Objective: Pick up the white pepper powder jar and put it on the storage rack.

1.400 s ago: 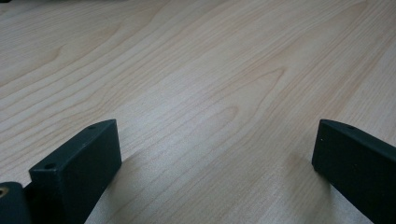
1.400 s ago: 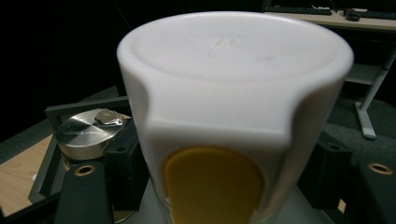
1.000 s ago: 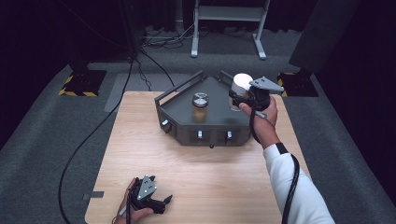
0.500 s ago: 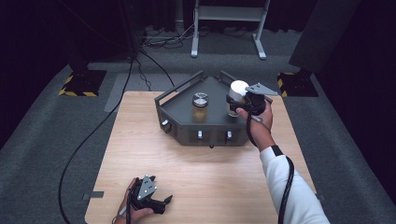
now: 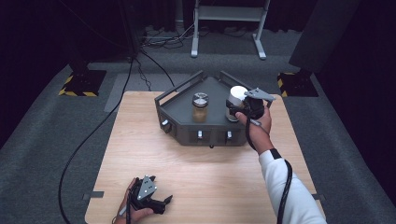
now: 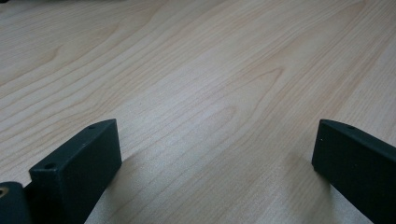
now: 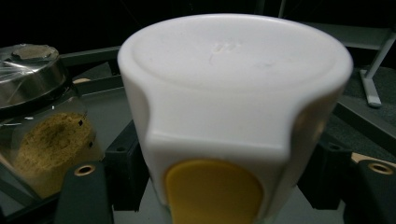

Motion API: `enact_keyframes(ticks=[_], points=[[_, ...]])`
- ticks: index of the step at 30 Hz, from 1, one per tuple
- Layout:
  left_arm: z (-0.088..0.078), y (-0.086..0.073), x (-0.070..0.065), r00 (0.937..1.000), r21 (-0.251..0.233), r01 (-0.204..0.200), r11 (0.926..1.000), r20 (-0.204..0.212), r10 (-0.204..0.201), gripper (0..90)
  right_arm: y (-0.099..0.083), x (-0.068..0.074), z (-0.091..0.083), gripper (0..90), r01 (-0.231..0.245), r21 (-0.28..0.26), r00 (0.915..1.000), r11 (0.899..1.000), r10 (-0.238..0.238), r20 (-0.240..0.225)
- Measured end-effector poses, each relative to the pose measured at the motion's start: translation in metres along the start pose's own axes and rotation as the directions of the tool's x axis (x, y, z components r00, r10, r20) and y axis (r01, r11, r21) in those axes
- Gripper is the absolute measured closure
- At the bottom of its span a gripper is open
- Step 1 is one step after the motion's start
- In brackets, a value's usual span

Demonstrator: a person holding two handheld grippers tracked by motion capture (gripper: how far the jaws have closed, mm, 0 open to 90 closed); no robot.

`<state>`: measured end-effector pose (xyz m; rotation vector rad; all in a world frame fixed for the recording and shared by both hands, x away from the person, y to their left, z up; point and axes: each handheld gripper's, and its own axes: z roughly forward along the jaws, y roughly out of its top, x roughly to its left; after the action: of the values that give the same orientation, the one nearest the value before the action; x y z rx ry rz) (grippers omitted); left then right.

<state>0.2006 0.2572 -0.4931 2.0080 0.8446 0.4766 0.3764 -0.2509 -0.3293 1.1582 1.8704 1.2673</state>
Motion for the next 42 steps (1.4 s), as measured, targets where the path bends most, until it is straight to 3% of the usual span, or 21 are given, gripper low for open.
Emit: enact_keyframes(ticks=[11, 18, 22, 25, 34, 42], points=[[0.0, 0.0, 0.0, 1.0, 0.002, -0.002, 1.0, 0.0, 0.002, 1.3, -0.004, 0.0, 0.0, 29.6, 0.009, -0.011, 0.9997, 1.0, -0.009, -0.021], [0.0, 0.0, 0.0, 1.0, 0.001, -0.001, 1.0, 0.0, 0.001, 1.2, -0.004, -0.006, -0.004, 12.2, 0.007, -0.01, 0.9989, 1.0, -0.007, -0.046], [0.0, 0.0, 0.0, 1.0, 0.001, 0.0, 1.0, 0.0, 0.0, 1.2, 0.0, -0.006, -0.011, 7.2, 0.046, -0.012, 0.9984, 0.999, -0.046, -0.033], [0.0, 0.0, 0.0, 1.0, 0.002, -0.001, 1.0, 0.0, 0.001, 1.2, 0.005, -0.008, -0.017, 5.4, 0.047, 0.003, 0.9985, 0.999, -0.046, -0.029], [0.0, 0.0, 0.0, 1.0, 0.002, 0.0, 1.0, 0.0, 0.0, 1.2, 0.022, -0.012, -0.048, 2.9, 0.057, -0.003, 0.9961, 0.998, -0.057, -0.066], [0.0, 0.0, 0.0, 1.0, 0.002, 0.0, 1.0, 0.0, 0.0, 1.2, 0.029, -0.008, -0.084, 2.8, 0.077, -0.01, 0.9965, 0.997, -0.077, -0.033]])
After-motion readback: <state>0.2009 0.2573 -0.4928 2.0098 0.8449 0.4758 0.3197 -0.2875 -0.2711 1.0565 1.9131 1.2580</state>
